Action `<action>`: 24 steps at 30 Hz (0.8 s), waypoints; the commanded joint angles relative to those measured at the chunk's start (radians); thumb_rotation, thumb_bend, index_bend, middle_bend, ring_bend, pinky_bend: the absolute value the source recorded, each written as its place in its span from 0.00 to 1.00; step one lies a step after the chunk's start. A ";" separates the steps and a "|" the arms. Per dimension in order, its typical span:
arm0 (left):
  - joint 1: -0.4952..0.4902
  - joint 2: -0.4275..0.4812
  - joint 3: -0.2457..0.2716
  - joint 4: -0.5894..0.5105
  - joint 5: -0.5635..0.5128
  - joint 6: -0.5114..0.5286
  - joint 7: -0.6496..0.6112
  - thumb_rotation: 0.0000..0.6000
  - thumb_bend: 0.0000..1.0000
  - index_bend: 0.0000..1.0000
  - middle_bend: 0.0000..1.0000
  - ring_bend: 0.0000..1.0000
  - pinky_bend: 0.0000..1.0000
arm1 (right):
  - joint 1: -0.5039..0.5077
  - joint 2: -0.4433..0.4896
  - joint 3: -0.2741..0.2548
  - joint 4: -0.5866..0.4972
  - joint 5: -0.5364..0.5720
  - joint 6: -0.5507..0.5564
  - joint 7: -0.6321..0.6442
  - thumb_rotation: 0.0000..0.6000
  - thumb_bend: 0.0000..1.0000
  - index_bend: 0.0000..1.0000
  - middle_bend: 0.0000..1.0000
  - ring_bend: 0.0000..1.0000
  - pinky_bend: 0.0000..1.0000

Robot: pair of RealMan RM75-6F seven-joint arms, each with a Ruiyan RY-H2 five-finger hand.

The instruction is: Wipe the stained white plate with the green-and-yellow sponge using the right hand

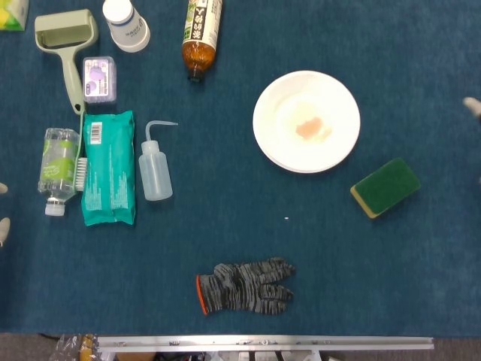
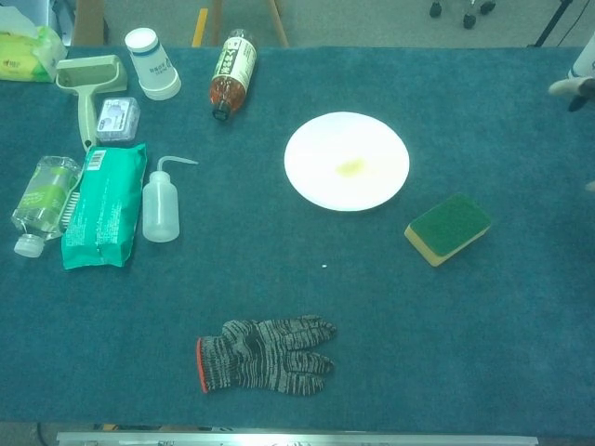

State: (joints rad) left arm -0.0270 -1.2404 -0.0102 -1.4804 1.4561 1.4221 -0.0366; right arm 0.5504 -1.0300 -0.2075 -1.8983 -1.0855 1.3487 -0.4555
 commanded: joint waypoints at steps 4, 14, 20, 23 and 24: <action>-0.016 0.007 -0.004 -0.026 0.005 -0.009 0.026 1.00 0.29 0.36 0.31 0.19 0.42 | -0.086 0.029 0.006 0.023 -0.052 0.039 0.050 1.00 0.00 0.19 0.28 0.18 0.44; -0.012 -0.016 -0.023 -0.030 0.028 0.056 0.032 1.00 0.29 0.36 0.29 0.19 0.35 | -0.209 0.014 0.025 0.064 -0.100 0.095 0.094 1.00 0.00 0.25 0.31 0.18 0.44; -0.018 -0.008 -0.022 -0.037 0.033 0.055 0.039 1.00 0.29 0.36 0.29 0.18 0.34 | -0.301 0.006 0.034 0.090 -0.110 0.151 0.135 1.00 0.00 0.25 0.31 0.18 0.44; -0.021 -0.003 -0.020 -0.043 0.031 0.049 0.047 1.00 0.29 0.36 0.29 0.18 0.34 | -0.340 0.006 0.040 0.104 -0.106 0.164 0.149 1.00 0.00 0.25 0.31 0.18 0.44; -0.022 -0.003 -0.020 -0.044 0.030 0.047 0.049 1.00 0.29 0.36 0.29 0.18 0.34 | -0.349 0.005 0.043 0.109 -0.106 0.166 0.151 1.00 0.00 0.25 0.31 0.18 0.44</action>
State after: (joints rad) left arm -0.0484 -1.2437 -0.0308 -1.5237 1.4863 1.4702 0.0119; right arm 0.2137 -1.0235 -0.1695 -1.7980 -1.1924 1.5073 -0.3122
